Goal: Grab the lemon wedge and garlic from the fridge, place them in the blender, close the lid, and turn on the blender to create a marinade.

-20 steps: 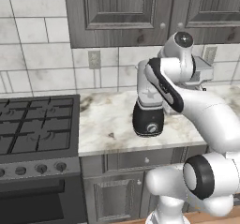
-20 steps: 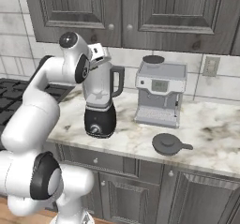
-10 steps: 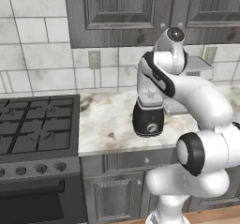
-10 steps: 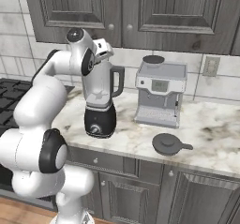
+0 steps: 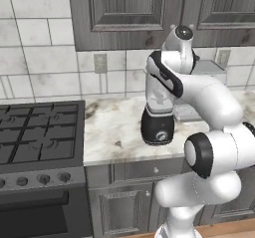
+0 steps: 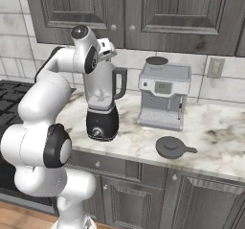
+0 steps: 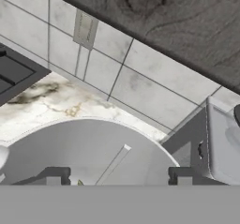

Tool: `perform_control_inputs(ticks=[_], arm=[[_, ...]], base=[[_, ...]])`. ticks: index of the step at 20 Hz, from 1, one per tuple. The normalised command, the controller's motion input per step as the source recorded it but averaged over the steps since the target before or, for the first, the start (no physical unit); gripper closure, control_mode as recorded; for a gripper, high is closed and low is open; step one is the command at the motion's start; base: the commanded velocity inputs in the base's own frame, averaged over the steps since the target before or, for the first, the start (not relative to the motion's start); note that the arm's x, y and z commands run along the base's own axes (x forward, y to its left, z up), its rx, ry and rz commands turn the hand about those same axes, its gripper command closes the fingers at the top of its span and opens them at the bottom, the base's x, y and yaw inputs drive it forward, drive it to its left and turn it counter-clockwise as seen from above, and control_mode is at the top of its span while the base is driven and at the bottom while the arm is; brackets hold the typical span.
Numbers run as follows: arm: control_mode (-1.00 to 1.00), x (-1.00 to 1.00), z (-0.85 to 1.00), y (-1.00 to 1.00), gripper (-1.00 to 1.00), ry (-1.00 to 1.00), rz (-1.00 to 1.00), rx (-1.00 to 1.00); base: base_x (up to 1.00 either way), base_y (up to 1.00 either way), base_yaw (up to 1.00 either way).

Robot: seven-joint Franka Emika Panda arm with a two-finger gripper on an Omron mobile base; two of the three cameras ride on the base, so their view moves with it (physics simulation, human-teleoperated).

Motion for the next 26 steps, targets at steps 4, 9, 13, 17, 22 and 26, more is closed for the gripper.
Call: perform_control_inputs(ticks=[4,9,13,17,22,26], arm=[[-1.00,-0.10,-0.15,0.00,-1.00,0.00,0.00,0.00],[-1.00,-0.92,0.00,-0.04,-1.00,-0.05,0.00,0.00],[-1.00,-1.00,-0.01,-0.06,-1.00,-0.02,-0.02,0.03],[-1.00,-1.00,-0.36,0.00,-1.00,0.04,-0.15,0.13],[-1.00,-0.87,-0.48,0.00,-1.00,0.19,-0.27,0.25],[-1.00,-0.65,-0.63,0.01,-1.00,0.30,-0.27,0.13]], base=[[0.00,0.00,0.00],[0.00,0.00,0.00],[0.00,0.00,0.00],[0.00,0.00,0.00],[0.00,0.00,0.00],[0.00,0.00,0.00]])
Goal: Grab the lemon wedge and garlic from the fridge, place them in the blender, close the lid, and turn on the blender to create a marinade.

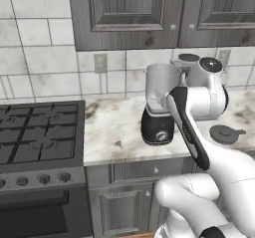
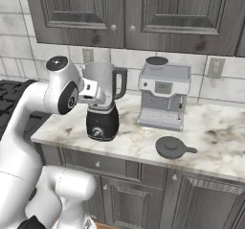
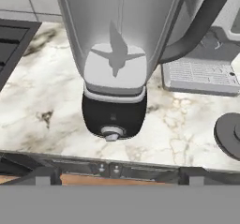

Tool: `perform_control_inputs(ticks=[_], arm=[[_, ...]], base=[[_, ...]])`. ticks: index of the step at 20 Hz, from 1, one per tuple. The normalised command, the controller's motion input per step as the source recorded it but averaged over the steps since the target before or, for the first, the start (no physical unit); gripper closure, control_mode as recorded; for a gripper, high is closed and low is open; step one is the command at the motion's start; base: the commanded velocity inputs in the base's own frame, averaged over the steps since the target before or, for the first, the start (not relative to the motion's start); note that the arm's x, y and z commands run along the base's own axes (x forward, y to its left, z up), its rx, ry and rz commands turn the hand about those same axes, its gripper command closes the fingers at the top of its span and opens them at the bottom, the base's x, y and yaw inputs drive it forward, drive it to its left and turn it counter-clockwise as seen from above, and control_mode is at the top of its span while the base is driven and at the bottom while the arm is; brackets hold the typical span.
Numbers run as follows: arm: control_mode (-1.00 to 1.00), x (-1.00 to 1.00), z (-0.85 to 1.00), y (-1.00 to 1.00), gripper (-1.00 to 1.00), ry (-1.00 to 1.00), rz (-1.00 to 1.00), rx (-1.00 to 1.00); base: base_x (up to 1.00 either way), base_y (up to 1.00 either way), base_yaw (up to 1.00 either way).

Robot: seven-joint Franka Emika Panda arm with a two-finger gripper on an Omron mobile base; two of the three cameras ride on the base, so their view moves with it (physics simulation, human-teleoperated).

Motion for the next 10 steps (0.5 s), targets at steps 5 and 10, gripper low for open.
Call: perform_control_inputs(ticks=[5,10], arm=[[-1.00,-0.30,-0.50,0.03,-1.00,0.26,-0.15,0.01],[-1.00,0.00,-0.07,-0.02,-1.00,0.01,-0.01,0.06]], base=[[0.00,0.00,0.00],[0.00,0.00,0.00]])
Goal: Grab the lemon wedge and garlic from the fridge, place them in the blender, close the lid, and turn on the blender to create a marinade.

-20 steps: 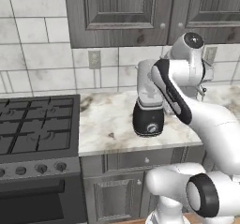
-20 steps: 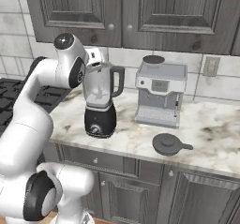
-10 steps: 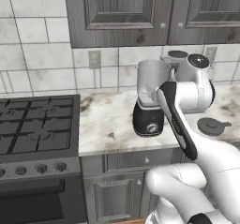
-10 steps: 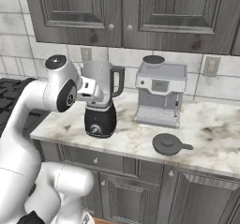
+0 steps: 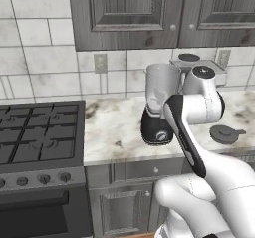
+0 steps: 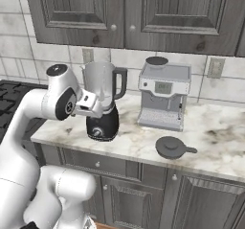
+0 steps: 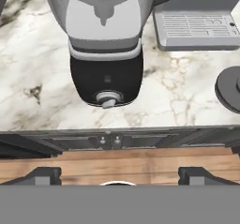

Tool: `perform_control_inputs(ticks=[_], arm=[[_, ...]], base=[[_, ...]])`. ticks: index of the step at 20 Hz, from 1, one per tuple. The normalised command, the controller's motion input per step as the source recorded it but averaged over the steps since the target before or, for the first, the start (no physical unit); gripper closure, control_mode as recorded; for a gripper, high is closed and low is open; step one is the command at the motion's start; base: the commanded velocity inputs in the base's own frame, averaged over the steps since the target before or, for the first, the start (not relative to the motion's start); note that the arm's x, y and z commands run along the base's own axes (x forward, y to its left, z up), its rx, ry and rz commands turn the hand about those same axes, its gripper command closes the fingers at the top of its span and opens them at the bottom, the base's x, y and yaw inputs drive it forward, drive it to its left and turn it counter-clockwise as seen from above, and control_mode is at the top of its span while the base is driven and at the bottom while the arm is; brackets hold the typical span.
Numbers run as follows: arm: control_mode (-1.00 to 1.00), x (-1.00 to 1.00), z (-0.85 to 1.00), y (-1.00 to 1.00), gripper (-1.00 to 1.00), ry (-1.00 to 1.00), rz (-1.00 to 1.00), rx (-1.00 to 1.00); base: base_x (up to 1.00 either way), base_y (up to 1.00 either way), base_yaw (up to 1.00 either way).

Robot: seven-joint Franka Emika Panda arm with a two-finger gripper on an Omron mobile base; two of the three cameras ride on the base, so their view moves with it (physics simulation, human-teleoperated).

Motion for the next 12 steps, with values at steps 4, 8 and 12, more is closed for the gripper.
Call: perform_control_inputs(ticks=[4,8,12], arm=[[1.00,0.01,0.00,-0.03,-1.00,0.00,0.01,0.02],[1.00,0.00,0.00,0.00,-1.00,0.00,0.00,0.00],[1.00,0.00,0.00,0.00,-1.00,0.00,0.00,0.00]], base=[[0.00,0.00,0.00],[-0.61,-0.01,0.02],[-1.00,0.00,0.15]])
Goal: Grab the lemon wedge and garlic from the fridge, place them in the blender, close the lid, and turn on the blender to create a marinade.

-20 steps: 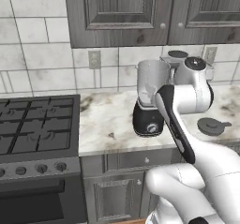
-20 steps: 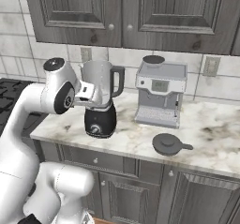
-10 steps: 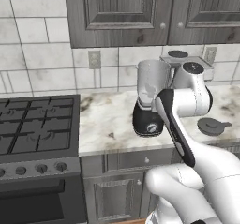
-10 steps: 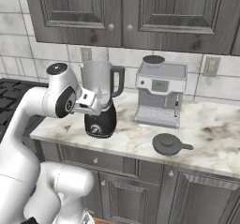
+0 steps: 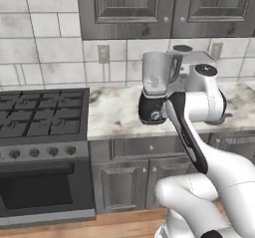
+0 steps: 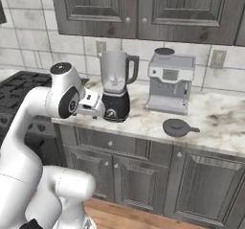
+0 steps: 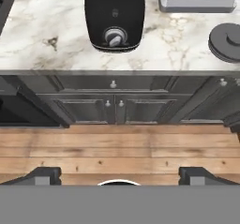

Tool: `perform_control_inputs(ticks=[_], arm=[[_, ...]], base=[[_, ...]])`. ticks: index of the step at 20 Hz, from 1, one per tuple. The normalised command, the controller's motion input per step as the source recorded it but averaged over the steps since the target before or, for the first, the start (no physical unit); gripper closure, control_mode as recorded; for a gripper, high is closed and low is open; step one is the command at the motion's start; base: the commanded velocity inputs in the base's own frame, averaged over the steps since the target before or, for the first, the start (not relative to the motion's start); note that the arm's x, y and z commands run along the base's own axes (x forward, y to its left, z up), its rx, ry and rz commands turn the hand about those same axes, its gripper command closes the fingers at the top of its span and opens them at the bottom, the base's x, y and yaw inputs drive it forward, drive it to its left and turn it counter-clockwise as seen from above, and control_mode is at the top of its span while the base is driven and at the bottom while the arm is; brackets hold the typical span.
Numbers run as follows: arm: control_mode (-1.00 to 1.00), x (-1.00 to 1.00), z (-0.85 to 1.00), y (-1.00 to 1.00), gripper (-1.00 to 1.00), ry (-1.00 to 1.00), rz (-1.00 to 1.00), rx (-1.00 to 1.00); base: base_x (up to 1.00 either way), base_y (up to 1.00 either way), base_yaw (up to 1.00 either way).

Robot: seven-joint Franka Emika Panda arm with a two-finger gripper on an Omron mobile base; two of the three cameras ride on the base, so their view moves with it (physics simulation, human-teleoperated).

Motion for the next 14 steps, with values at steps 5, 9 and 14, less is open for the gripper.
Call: perform_control_inputs(ticks=[5,9,14], arm=[[1.00,0.00,0.00,0.00,-1.00,0.00,0.00,0.00],[1.00,0.00,0.00,0.00,-1.00,0.00,0.00,0.00],[1.00,0.00,0.00,0.00,-1.00,0.00,0.00,0.00]], base=[[-0.92,0.46,0.39],[-0.45,0.91,0.65],[-0.02,1.00,0.67]])
